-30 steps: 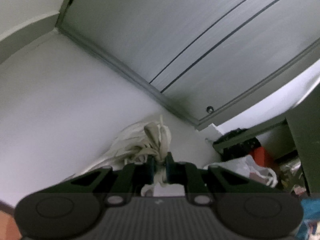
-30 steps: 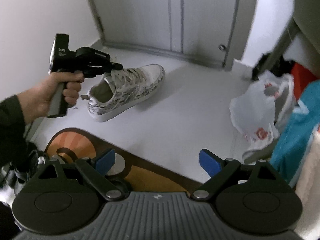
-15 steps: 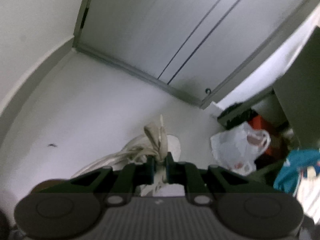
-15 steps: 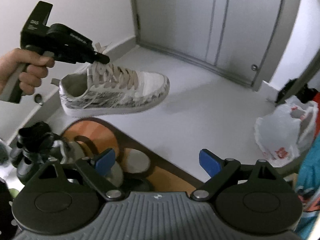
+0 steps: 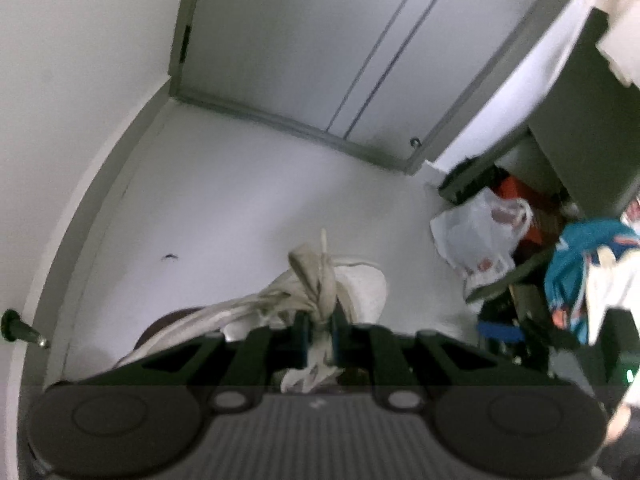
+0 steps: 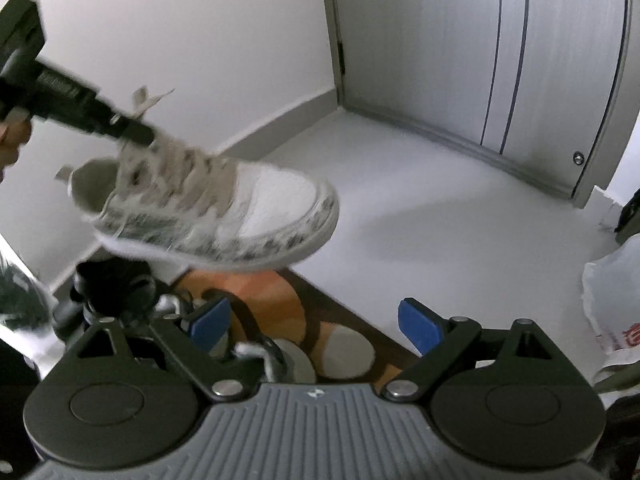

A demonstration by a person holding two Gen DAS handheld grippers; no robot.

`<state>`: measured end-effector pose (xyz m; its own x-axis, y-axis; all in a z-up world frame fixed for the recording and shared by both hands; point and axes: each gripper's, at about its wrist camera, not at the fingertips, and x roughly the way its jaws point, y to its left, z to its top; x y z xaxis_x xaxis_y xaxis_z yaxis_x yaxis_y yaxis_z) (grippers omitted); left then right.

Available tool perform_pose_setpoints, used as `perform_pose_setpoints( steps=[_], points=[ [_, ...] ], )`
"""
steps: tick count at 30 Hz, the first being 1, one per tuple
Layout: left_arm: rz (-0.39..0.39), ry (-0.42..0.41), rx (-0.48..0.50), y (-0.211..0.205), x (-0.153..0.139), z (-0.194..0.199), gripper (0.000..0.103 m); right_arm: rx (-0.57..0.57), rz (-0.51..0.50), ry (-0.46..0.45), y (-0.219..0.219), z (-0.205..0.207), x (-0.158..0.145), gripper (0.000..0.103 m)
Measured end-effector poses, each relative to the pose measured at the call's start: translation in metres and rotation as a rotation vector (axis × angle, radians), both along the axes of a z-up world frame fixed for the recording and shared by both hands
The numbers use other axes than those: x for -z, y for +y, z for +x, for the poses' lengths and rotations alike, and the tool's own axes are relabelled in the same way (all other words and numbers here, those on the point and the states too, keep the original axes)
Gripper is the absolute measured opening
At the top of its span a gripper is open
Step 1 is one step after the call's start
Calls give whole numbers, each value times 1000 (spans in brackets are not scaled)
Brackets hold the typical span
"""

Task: Organize scattered shoes
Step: 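Lift the white-silver sneaker with the left tool and carry it over the mat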

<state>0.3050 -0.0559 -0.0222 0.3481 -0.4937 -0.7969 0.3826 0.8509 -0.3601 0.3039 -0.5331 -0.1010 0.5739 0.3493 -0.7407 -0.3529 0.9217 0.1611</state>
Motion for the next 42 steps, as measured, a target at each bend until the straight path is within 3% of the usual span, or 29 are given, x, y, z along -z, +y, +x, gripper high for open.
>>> perform_pose_setpoints(
  steps=[8, 11, 18, 25, 34, 42],
  points=[
    [-19, 10, 52, 16, -4, -22, 10, -103, 22, -40, 35, 4, -10, 94],
    [-18, 19, 67, 26, -3, -32, 10, -198, -2, -65, 49, 11, -13, 94],
    [-29, 48, 89, 49, 5, -49, 10, -348, 63, 6, 67, 31, -10, 94],
    [-23, 39, 138, 59, -10, -60, 10, -493, 130, 75, 99, 36, -3, 94],
    [-14, 1, 113, 65, -17, -52, 10, -583, 195, 137, 127, 17, 10, 96],
    [-22, -22, 81, 61, -16, -38, 10, -571, 259, 119, 131, 17, 10, 95]
  ],
)
